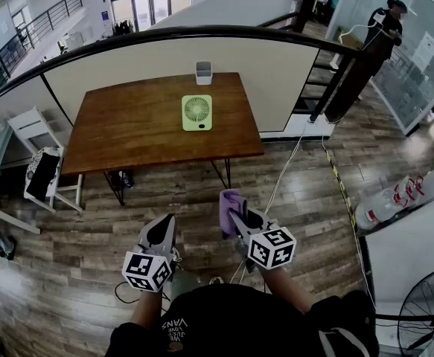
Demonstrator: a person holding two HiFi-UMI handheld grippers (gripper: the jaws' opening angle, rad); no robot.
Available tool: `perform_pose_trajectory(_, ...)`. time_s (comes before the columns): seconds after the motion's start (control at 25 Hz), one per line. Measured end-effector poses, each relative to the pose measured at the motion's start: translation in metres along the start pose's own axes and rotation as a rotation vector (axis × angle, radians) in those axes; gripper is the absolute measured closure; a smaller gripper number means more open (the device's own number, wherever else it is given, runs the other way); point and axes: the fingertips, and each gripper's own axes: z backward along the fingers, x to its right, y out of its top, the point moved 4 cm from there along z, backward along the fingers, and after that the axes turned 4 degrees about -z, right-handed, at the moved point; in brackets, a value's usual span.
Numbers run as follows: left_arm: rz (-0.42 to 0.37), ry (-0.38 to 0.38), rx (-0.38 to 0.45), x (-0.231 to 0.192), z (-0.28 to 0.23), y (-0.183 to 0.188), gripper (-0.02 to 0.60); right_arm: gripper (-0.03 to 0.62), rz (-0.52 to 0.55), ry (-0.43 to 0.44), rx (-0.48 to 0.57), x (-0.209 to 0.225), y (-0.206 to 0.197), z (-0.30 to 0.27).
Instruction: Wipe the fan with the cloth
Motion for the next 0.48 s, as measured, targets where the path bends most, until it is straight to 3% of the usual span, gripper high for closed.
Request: perform_pose_trajectory(0.48, 0.019, -0.013, -0.006, -0.024, -0.018, 0.002, 0.569, 0.51, -0.019, -0.004, 0.028, 0.003, 0.013, -0.022)
